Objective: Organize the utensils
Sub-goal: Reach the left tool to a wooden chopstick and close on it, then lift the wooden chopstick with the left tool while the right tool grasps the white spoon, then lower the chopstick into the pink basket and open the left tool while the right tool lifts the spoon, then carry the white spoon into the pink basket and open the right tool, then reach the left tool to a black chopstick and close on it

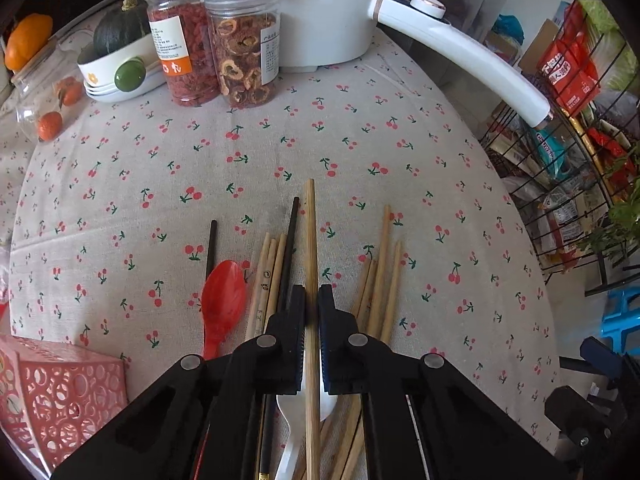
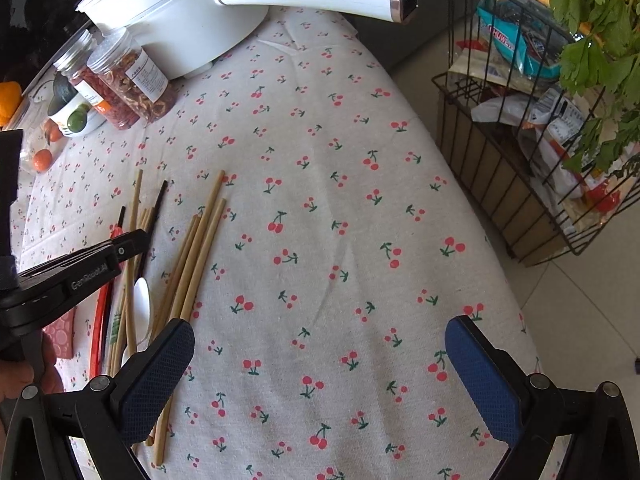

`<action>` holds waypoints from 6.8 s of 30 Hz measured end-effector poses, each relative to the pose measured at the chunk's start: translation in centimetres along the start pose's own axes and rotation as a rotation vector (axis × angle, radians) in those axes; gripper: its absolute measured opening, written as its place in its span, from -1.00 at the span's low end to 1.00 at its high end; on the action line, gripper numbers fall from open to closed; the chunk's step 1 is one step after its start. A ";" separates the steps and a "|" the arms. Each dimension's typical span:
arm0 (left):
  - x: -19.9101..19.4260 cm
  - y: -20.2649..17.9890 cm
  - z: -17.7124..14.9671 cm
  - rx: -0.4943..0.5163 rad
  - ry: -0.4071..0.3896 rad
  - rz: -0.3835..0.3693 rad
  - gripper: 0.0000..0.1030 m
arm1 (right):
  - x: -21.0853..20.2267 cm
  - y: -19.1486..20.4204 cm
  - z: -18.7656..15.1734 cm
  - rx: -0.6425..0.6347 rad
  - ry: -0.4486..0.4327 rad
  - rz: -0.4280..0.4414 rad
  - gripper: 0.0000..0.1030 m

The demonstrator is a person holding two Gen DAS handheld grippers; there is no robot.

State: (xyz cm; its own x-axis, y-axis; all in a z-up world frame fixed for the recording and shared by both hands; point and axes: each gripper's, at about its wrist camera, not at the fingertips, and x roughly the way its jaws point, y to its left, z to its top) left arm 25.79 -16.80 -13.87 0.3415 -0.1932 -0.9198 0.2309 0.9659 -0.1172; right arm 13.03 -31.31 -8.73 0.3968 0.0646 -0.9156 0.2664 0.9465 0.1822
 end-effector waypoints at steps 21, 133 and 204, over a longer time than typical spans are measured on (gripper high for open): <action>-18.1 8.7 -12.4 -0.063 -0.324 -0.145 -0.88 | 4.1 7.3 -1.1 -0.079 0.105 0.218 0.40; -18.8 21.8 -15.2 -0.252 -0.303 0.122 0.73 | -4.0 26.7 -3.7 -0.242 -0.641 0.183 -0.21; 2.6 2.2 -0.3 -0.025 0.116 0.061 -0.85 | 1.3 -2.4 -0.6 0.052 0.006 -0.043 0.76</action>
State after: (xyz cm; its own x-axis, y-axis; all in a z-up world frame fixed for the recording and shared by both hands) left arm 26.97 -15.12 -16.66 0.2467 -0.1142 -0.9624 0.1896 0.9795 -0.0676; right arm 12.38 -33.31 -10.57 0.3786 0.0258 -0.9252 0.3289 0.9306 0.1605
